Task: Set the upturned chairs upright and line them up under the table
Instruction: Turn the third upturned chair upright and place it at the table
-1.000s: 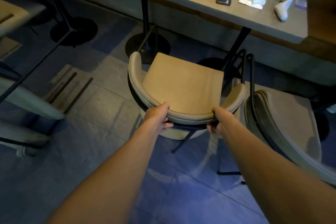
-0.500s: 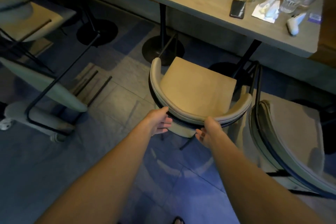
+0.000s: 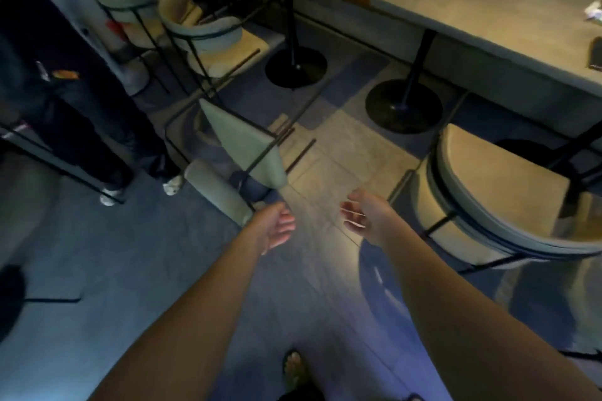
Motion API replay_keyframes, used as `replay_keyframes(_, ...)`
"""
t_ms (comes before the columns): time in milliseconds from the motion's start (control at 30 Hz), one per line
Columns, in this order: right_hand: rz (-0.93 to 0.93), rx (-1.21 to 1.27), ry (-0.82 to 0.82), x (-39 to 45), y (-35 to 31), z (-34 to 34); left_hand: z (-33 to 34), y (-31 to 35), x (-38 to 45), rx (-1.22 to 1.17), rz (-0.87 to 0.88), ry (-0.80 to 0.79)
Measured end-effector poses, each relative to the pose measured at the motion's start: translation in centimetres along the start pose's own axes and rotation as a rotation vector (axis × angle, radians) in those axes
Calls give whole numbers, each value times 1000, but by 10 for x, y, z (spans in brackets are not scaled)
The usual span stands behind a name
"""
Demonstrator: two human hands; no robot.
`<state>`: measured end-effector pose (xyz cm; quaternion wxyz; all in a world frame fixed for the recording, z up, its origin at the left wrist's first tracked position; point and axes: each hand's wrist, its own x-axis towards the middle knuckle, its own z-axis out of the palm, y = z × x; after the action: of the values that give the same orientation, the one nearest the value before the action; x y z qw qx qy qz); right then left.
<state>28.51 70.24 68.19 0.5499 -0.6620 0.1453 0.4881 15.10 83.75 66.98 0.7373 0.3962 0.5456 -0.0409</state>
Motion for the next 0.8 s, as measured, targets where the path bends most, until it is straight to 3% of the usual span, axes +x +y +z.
replay_keyframes(133,43,-10,-5,3,15,65,-95,5,13,-231,-41,-7)
replay_keyframes(267,102,-17,17,16,19,115,-152,15,25,-221,-45,147)
replay_keyframes(600,271,84,-35,105,14,235,-230,58,114,-238,-82,338)
replay_keyframes(800,369,87,-49,172,31,292,-254,72,187,-212,-180,320)
